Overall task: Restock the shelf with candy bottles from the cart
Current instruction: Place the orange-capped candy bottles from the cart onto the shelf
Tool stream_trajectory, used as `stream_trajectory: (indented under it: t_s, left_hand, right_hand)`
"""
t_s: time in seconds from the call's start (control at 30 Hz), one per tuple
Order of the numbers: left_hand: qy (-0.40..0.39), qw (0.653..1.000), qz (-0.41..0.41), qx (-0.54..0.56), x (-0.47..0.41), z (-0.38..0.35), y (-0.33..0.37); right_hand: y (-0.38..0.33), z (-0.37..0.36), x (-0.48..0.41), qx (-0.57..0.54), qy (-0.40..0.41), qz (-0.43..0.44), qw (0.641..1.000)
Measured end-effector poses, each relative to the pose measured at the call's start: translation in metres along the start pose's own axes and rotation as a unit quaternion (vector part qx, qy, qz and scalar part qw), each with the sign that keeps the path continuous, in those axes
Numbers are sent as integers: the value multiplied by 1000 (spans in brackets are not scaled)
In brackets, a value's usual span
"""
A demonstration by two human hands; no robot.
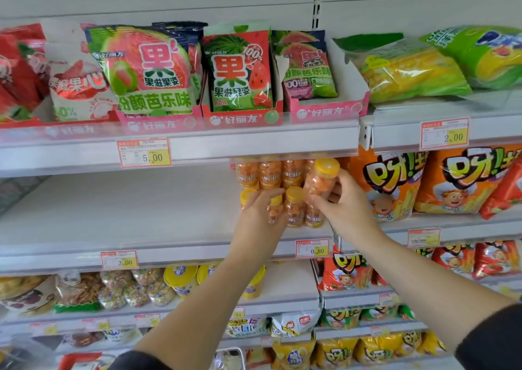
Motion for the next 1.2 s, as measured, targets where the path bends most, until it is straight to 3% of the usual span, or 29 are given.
stream_trajectory:
  t_s: [0.2,0.6,0.7,0.83,0.97,1.2]
  left_hand:
    - [-7,990,-58,-128,-14,-5,-5]
    - [-10,972,-94,-215,-14,-22,-5]
    - [-7,978,-95,-186,-14,-24,0]
    - [-37,998,-46,-21,-19,-30,7]
    - [-40,998,-8,56,-21,-33,6]
    - [56,995,-12,-84,-29,-26,-1]
  right_hand:
    - [13,0,-14,21,23,18,999]
    - [31,-4,-19,35,32,28,998]
    - [30,-3,-16,19,40,39,998]
    - [17,-5,-9,-18,19,57,998]
    - [9,-11,-8,-43,3,40,998]
    - [-3,-24,-11,-35,44,52,997]
Point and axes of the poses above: each hand's wrist, its own x-axis away from the middle knuckle, its own z-axis out of the back of the hand, y = z × x, the point moved 6 cm from there along -x, towards the middle knuckle, and after that the axes turned 5 degrees about y, right-handed, at the moved point
